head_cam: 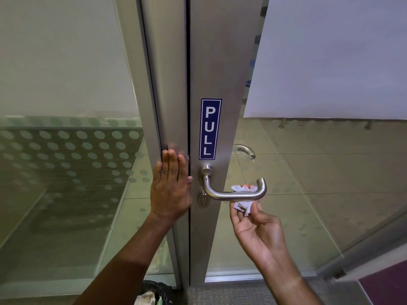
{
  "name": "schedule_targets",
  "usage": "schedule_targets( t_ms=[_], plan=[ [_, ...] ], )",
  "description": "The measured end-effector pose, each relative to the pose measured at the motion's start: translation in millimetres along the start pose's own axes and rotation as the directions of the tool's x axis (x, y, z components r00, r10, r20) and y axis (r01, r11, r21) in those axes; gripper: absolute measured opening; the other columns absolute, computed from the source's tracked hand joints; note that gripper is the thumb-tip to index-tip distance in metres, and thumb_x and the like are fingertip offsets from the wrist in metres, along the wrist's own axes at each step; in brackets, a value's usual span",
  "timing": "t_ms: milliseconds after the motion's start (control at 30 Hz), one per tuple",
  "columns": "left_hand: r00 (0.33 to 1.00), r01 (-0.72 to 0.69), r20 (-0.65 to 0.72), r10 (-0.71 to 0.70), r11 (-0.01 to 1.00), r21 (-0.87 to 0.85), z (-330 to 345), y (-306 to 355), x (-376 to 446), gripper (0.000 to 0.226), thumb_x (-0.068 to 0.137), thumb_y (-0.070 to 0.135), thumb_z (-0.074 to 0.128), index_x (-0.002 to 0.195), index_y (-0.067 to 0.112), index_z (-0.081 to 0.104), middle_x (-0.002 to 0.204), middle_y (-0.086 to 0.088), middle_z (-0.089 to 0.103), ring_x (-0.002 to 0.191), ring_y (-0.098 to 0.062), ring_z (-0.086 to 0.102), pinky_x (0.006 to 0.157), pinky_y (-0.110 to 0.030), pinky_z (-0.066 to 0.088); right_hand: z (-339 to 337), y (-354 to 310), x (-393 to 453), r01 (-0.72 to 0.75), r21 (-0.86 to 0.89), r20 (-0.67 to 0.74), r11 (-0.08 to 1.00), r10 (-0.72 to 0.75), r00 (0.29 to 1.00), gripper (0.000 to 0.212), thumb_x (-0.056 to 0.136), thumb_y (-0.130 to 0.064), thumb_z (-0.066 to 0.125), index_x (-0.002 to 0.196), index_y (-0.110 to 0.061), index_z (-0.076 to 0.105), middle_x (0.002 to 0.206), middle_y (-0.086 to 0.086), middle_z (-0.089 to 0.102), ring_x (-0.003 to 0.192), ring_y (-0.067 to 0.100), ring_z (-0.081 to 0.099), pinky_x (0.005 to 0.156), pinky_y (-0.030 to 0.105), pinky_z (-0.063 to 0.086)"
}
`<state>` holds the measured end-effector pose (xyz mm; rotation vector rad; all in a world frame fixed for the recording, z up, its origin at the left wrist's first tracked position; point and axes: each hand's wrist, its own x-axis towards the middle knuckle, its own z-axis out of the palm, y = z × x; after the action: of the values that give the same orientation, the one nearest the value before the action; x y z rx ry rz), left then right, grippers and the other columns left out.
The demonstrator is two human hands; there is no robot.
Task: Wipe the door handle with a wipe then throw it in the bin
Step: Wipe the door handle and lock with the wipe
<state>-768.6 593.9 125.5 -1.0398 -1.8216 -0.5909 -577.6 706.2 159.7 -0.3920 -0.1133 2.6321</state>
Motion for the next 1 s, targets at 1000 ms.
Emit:
schedule_targets(
  t_ms=[1000],
  plan=[
    [1.0,-0.001,0.005,0.001,1.0,0.002,-0.8,-0.9,-1.1,0.063,0.105,0.028,0.02,0.154,0.006,-0.014,0.161,-0.012,-0.024,0.151,-0.025,-0.016,0.123,-0.038,-0.007,15.2,73.3,-29.1,0.039,-0.643,-0.178,0.765,-0.199,0.964,0.022,0.094,0.009,0.051,0.105,-0.001,0.067,0.101,0.018,0.076,0.09,0.023,0.073,0.068,0.026,0.061]
  ],
)
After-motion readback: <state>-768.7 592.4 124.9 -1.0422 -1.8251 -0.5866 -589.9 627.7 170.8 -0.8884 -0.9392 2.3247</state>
